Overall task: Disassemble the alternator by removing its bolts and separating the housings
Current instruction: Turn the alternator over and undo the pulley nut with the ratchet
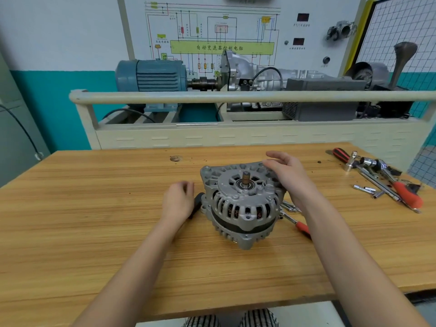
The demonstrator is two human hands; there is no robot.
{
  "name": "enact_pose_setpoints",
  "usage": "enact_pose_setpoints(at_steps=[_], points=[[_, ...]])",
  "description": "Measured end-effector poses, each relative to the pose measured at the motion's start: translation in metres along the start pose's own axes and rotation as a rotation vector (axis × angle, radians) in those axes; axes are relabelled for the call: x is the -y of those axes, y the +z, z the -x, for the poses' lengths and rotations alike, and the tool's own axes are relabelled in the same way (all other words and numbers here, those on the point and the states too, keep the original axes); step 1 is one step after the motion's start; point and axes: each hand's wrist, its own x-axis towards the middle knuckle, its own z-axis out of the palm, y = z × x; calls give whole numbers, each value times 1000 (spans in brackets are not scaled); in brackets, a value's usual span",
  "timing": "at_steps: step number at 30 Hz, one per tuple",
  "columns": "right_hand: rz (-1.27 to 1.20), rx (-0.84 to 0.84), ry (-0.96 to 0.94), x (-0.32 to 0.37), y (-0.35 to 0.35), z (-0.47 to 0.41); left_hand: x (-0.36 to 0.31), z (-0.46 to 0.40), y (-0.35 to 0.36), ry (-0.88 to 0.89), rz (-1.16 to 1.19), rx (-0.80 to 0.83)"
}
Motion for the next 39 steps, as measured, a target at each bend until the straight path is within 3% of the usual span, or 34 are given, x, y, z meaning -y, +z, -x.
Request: enact_pose_setpoints(at_steps=[1,3,5,9,18,27,39], points=[[-33,-14,29,-1,-1,-1,-7,6,-3,8,226,-23],[-161,-2,119,-5,-1,-2,-28,21,-9,-41,621,124],[-313,59,222,-10,4,1,-43,27,-2,-140,749,256],[-524,21,264,-13,10,6,-65,33,18,-227,857,59],[-407,-105,266,-9,10,1,-70,23,22,-274,960,25],[-381,-106,226,-12,10,-1,-68,21,22,-257,984,12],[-388,-203,191,-18,16,3,-65,-8,15,-302,970,204]])
